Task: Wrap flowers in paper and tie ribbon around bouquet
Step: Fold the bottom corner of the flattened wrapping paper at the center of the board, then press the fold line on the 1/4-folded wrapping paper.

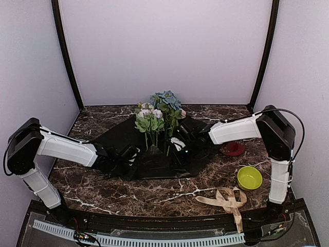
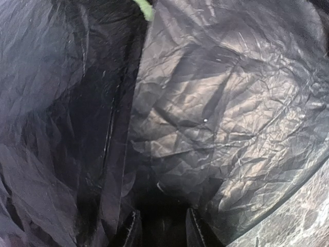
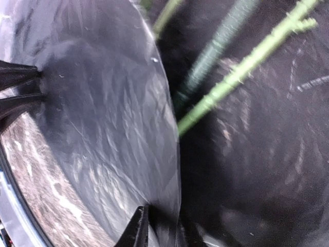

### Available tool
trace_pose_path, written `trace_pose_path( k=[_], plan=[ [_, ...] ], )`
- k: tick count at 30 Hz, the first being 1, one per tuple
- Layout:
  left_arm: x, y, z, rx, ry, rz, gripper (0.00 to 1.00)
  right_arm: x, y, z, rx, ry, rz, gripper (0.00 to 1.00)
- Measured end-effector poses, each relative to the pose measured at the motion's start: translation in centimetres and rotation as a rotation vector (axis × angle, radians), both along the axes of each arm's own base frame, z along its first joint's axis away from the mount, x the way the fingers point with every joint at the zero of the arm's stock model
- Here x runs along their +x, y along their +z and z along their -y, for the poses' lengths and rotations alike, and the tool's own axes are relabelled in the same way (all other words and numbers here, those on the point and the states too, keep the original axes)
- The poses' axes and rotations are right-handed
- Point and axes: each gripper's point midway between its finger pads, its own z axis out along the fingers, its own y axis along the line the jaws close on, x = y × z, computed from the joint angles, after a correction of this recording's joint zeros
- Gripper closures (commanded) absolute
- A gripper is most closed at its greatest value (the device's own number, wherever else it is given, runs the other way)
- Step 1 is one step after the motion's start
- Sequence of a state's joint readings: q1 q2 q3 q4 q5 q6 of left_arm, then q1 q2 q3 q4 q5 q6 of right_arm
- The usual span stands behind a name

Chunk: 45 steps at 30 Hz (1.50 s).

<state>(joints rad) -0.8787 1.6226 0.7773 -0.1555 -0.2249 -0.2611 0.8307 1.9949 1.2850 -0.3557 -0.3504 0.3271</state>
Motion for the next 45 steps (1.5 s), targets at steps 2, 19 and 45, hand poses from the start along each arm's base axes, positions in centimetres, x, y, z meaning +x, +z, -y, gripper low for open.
trace_pose_path(
  k=[2,19,45],
  plan=[
    [-0.1,-0.1,0.0,-0.015,0.020,-0.010,0.70,0.1,-0.2,0.6,-0.032,-0.018,-0.001,0.77],
    [-0.9,-0.4,-0.1,-0.118,0.078,-0.025,0.70,-3.3,4.8,-4.1,0.016,0.065,0.114,0.85],
    [-2.1,-0.2,-1.1,-0.146,0.074,-0.038,0.71,-5.7,-0.6,9.5,-0.304,-0.296,0.003,0.88]
  ],
)
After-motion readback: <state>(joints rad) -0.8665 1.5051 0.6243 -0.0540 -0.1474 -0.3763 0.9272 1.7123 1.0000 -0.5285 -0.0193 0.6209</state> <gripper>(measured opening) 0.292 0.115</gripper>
